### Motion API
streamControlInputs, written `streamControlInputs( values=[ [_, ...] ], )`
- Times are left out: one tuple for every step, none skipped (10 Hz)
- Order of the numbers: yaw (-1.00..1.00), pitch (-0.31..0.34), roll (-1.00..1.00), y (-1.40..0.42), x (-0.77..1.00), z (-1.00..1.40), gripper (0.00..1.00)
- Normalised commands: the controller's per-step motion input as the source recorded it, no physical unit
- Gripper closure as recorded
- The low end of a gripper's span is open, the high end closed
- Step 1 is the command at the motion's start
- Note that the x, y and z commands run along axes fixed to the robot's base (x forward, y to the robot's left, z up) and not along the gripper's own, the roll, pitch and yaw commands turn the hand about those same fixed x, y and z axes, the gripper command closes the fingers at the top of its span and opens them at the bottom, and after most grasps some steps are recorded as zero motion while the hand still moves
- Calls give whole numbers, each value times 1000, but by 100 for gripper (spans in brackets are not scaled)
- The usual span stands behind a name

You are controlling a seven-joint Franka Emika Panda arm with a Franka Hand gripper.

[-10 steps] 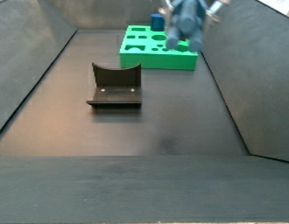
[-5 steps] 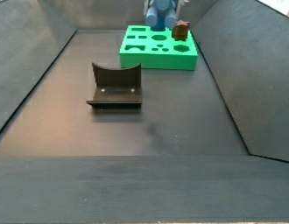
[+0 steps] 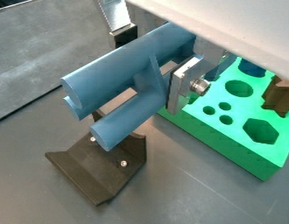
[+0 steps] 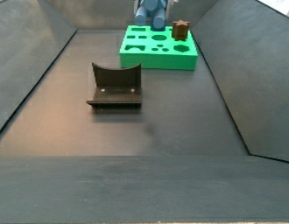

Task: Pick up the 3 prong object. Move up. Place the 3 prong object on the fixture. Regrasp the 3 prong object. Move to above the board. Insert the 3 prong object.
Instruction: Place the 3 prong object on the fixture.

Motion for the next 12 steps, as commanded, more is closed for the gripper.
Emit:
streamControlInputs(
  values=[
    [46,107,132,-19,524,-25,100],
    [143,107,-1000,125,1000,-208,100],
    [130,109,-1000,134,1000,-203,100],
    [98,111,-1000,133,1000,-139,100],
    [78,126,-1000,101,991,-78,100],
    [57,150,-1000,72,795,-29,100],
    [37,164,-1000,60,651,-26,100],
    [11,176,-1000,50,516,-17,100],
    [-20,195,-1000,45,383,-6,100],
    [-55,203,-949,46,251,-4,100],
    [-94,172,-708,42,85,-5,100],
    [-118,113,-523,40,17,6,100]
  ],
)
